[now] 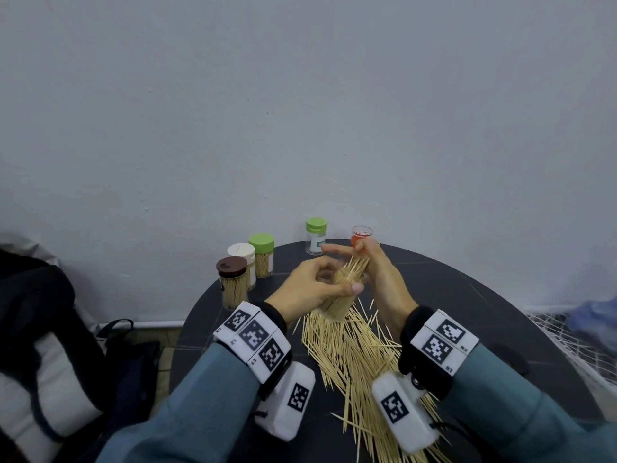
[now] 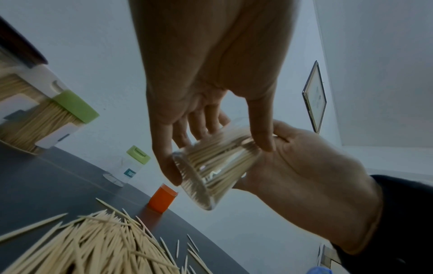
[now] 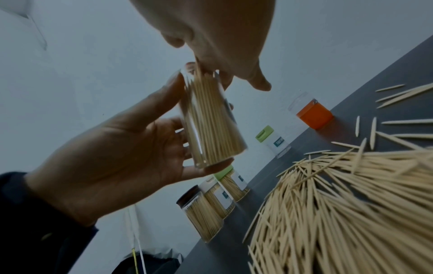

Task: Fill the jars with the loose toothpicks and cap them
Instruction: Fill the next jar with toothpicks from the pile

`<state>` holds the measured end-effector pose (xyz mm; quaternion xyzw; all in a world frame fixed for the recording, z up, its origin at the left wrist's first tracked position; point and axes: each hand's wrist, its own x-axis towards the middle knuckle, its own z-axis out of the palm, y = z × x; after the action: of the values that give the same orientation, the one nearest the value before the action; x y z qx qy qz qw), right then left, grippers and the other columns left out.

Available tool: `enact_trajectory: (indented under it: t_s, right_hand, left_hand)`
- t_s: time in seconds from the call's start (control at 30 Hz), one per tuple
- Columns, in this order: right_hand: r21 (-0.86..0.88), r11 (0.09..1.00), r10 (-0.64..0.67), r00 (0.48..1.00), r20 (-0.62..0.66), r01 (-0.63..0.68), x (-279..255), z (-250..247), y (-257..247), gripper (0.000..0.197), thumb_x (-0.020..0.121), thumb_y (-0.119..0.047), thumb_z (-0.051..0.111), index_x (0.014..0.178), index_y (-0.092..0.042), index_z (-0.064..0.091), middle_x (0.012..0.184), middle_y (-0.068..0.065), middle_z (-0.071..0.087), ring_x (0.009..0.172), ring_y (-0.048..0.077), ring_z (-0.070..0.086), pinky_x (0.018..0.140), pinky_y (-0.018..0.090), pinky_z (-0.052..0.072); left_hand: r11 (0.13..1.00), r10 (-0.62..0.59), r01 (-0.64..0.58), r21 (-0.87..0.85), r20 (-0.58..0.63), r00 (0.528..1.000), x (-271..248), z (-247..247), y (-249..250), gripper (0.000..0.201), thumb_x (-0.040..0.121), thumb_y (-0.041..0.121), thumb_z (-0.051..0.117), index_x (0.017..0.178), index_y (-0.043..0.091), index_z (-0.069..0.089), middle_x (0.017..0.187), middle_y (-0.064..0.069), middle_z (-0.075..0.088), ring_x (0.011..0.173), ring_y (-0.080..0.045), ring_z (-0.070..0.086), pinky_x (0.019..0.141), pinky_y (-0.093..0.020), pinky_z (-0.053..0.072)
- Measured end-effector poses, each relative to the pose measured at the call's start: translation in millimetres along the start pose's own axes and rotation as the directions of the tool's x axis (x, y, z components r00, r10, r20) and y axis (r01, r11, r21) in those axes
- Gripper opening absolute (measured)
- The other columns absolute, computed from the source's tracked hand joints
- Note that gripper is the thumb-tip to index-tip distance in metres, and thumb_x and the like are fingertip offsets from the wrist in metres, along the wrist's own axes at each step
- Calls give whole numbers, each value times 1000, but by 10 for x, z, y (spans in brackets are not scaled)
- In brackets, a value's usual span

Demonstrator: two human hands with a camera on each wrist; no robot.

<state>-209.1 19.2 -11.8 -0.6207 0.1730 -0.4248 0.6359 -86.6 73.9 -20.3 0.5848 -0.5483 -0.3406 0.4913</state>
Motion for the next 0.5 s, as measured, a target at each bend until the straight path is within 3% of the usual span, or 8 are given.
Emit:
enact_trajectory:
  t_s: [0.03, 0.1, 0.2, 0.3, 0.37, 0.43, 0.5]
  right_hand:
    - [-8, 1000, -10, 1000, -18, 10, 5, -2, -2, 37, 102, -30, 22, 84, -10, 47, 113, 12, 67, 90, 16, 69, 67, 19, 54]
    - [-46, 998, -48, 998, -39, 46, 12, -11, -4, 39, 103, -29, 20, 92, -9, 51, 116, 15, 65, 99, 17, 66, 73, 18, 53]
    - [-178, 983, -59, 998, -39, 51, -6, -37, 4, 41, 103, -21, 21, 118, -4, 55, 122, 7, 62, 106, -1, 59, 77, 6, 47]
    - [-248, 969, -24, 999, -36, 14, -35, -78, 13, 35, 102, -16, 26, 122, -16, 55, 126, 0, 58, 113, -2, 54, 87, 7, 44]
    - [-259, 966, 7, 999, -39, -17, -72, -91, -17, 37, 102, -21, 25, 124, -20, 54, 125, -6, 57, 109, -7, 53, 89, 8, 42]
    - [-269, 961, 40, 996, -76, -59, -99, -108, -70, 45, 102, -31, 20, 130, -20, 53, 129, -7, 55, 117, 1, 50, 100, 19, 36]
    - [-286, 952, 79, 990, -115, -109, -101, -133, -102, 44, 102, -33, 21, 133, -22, 50, 132, -5, 54, 119, 7, 48, 94, 20, 35]
  left_hand:
    - [1000, 5, -5, 1, 1, 1000, 0, 15, 0, 42, 78, 24, 75, 115, 10, 61, 109, -2, 63, 97, -7, 55, 82, -19, 44]
    - [1000, 11, -11, 4, 9, 1000, -1, 50, 2, 43, 78, 24, 75, 116, 10, 60, 107, -2, 63, 96, -7, 56, 79, -18, 44]
    - [1000, 1, -1, -17, 12, 1000, 3, 95, 16, 45, 79, 23, 74, 118, 10, 59, 103, 0, 61, 97, -8, 55, 78, -20, 44]
    - [999, -2, 2, -46, 11, 1000, 2, 109, 53, 44, 80, 21, 73, 119, 9, 58, 97, 4, 61, 98, -9, 56, 82, -23, 46]
    - [998, 2, -1, -59, 11, 1000, 7, 118, 66, 44, 79, 21, 74, 119, 11, 58, 100, 4, 61, 99, -9, 56, 87, -26, 47]
    - [998, 14, -13, -60, 15, 1000, 7, 132, 83, 44, 79, 22, 74, 119, 13, 57, 106, 2, 62, 100, -9, 56, 90, -26, 47]
    - [998, 23, -22, -59, 17, 1000, 8, 147, 92, 45, 78, 22, 74, 119, 13, 58, 109, 0, 63, 99, -7, 56, 89, -25, 46]
